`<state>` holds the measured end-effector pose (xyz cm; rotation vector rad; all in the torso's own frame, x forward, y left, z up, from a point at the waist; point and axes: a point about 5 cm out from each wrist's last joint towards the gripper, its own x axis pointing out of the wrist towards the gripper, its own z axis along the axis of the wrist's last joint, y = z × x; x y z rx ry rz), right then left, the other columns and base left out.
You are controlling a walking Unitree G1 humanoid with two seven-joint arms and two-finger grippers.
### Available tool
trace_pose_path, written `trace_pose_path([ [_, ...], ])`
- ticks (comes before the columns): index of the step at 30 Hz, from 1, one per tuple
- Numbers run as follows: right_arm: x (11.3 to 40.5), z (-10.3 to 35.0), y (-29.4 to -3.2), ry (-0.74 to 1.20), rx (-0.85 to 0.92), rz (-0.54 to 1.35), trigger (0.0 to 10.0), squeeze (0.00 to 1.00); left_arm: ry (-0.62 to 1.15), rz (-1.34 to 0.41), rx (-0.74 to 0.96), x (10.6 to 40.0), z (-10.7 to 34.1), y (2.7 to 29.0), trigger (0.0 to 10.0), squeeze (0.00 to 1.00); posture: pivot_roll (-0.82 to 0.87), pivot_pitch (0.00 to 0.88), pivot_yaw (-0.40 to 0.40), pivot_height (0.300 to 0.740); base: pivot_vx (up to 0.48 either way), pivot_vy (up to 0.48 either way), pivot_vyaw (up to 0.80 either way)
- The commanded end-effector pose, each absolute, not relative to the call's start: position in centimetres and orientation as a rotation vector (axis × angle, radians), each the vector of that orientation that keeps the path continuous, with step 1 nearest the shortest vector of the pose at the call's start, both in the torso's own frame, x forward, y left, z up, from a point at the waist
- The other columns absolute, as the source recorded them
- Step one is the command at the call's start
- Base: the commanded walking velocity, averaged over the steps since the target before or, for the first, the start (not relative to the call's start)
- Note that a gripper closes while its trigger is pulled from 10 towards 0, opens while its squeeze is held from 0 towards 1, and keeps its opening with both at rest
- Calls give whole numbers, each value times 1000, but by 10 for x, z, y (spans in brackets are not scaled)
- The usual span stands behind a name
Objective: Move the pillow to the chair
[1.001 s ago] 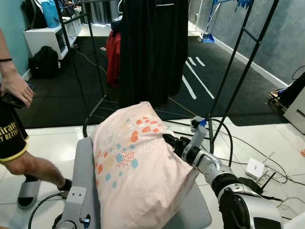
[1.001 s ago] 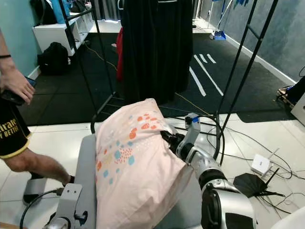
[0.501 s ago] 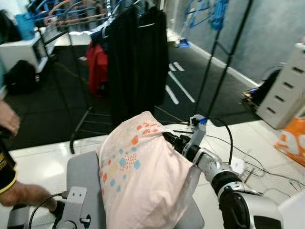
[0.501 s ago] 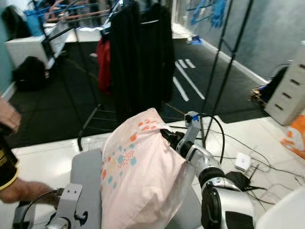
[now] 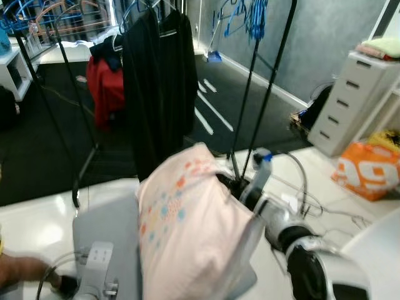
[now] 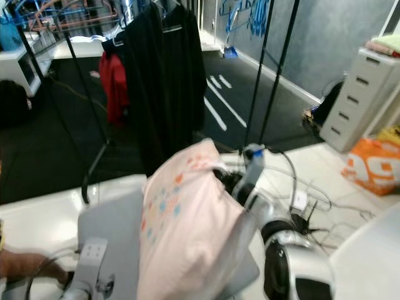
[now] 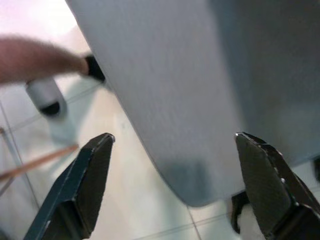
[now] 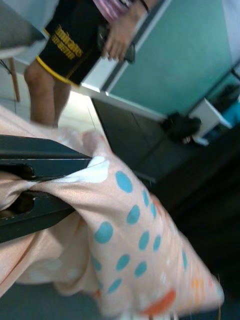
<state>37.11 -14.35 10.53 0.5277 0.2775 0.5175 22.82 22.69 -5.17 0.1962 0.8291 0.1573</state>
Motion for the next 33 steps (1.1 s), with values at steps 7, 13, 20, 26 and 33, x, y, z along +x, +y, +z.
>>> trace_pose_path([
  [7,377,114,-164,226,463,391,10000,0,810,141,204,231,-50,226,10000,0,-59,0,-58,740,0,0,-418],
  [13,377,112,-174,233,453,315,10000,0,807,133,207,231,-50,224,10000,0,-63,0,-56,740,0,0,-756],
  [20,378,112,-183,238,430,244,10000,0,804,121,212,232,-50,224,10000,0,-68,3,-55,740,0,0,-756],
  [26,380,117,-190,222,418,205,10000,0,805,108,210,232,-50,223,10000,0,-72,0,-53,740,0,0,-756],
  [33,383,124,-190,199,407,213,10000,0,807,101,206,230,-51,221,10000,0,-71,0,-57,740,0,0,-756],
])
